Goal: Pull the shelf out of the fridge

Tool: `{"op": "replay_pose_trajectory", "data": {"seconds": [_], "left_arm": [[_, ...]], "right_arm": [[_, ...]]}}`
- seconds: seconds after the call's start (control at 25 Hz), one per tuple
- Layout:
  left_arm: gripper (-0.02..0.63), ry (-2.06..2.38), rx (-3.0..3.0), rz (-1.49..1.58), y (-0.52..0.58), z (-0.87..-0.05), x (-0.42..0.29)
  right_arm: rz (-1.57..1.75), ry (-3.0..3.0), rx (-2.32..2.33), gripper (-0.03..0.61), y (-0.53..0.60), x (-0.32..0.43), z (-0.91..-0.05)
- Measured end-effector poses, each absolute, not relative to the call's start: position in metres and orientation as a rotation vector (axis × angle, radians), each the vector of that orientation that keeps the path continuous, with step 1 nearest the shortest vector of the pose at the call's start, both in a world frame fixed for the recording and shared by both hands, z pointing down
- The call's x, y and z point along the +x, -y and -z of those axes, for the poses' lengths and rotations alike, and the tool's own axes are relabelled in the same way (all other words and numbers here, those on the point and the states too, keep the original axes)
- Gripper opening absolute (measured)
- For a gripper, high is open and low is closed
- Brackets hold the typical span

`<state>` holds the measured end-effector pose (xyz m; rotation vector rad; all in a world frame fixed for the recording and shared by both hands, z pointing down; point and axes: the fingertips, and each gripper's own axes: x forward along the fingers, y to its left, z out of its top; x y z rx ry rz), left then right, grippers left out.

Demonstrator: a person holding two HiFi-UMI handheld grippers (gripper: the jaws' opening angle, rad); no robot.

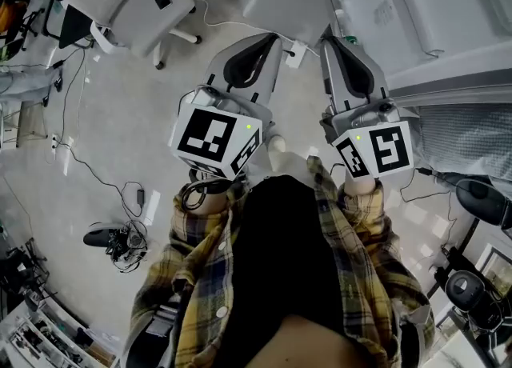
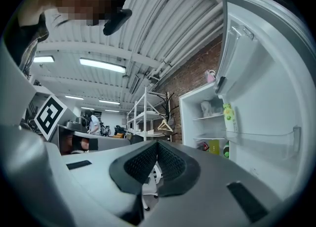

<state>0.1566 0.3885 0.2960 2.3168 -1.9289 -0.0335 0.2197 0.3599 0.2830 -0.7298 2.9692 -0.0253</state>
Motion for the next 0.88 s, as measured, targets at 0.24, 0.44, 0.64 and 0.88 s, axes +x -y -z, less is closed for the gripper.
{"op": "replay_pose_trajectory", "data": {"seconds": [0.24,0.44,0.64,0.88], "left_arm": [[0.004,1.949,2.275,0.024,-0.381,-0.304,0.122],[0.005,1.927,2.283,0.042,-0.361,-0.301,0.078],[0.005,1.888,2.316,0.037,-0.325,-0.299,0.027],[0.004,1.814,2.388,0.043,-0.283,-0.293,-0.021]], "right_arm": [[0.059,-2.972,-0.717,0.018,-0.348,0.19,-0.291],[0.085,-2.949,-0.737,0.018,-0.328,0.15,-0.288],[0.085,-2.928,-0.793,0.018,-0.293,0.101,-0.285],[0.067,-2.893,-0.905,0.018,-0.253,0.058,-0.278]]}}
